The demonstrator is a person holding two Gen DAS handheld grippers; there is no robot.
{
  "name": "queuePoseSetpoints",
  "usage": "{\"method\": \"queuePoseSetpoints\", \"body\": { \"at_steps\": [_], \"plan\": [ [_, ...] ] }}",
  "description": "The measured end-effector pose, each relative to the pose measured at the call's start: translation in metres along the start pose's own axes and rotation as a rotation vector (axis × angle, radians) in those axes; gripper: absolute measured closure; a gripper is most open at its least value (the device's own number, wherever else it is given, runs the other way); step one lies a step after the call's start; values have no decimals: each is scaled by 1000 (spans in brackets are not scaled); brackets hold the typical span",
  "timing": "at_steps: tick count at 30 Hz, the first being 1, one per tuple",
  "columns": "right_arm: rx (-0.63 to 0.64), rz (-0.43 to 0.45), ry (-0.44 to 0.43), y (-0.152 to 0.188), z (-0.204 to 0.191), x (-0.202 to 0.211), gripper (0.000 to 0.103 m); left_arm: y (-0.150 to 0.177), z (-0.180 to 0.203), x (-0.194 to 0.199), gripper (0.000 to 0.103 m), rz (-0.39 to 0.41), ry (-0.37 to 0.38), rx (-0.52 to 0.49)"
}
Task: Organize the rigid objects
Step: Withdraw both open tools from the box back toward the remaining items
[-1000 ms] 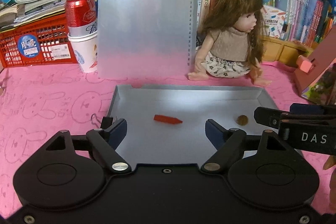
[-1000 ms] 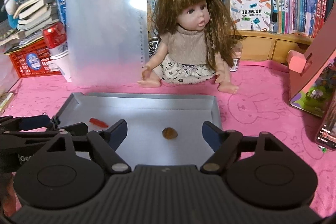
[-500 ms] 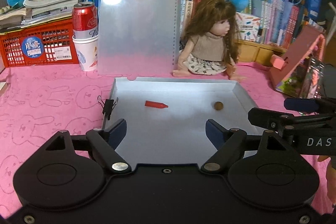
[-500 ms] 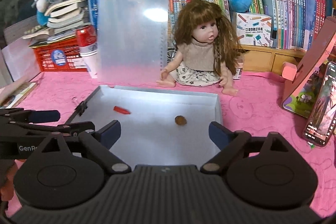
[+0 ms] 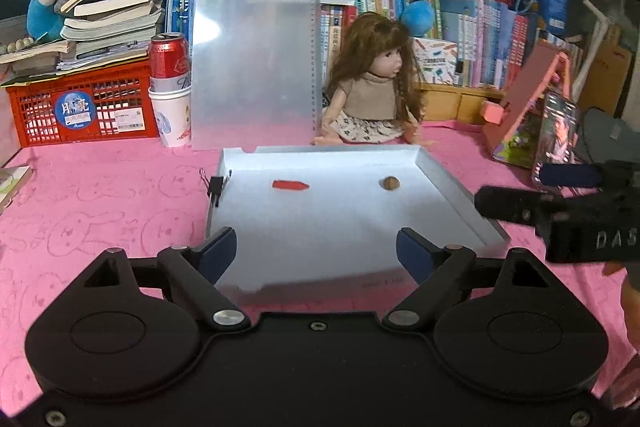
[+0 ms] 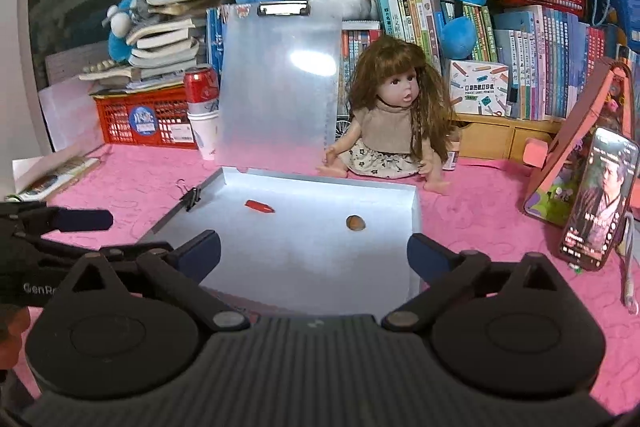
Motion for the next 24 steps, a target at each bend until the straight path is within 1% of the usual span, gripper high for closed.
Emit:
{"method": "queuePoseSetpoints", "body": {
  "at_steps": [4, 10, 24],
  "plan": [
    [-3, 11, 5, 12, 1, 10, 0, 17, 3, 15, 16, 17, 2, -20],
    [13, 36, 21, 34, 0, 26, 0, 41, 6, 33, 16, 18, 22, -12],
    [65, 61, -4, 81, -7, 54, 0, 91, 2, 64, 16, 41, -18, -43]
  ]
}}
Point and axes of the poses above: each gripper's, at about its wrist camera, not at the fingertips, and x roughly against the way its jaws point, z to its right, y to its underside, the point moved 5 cm from there along -x, roughly the way its jaws point, and after that the axes turned 4 degrees about -x, right-handed, at the moved point
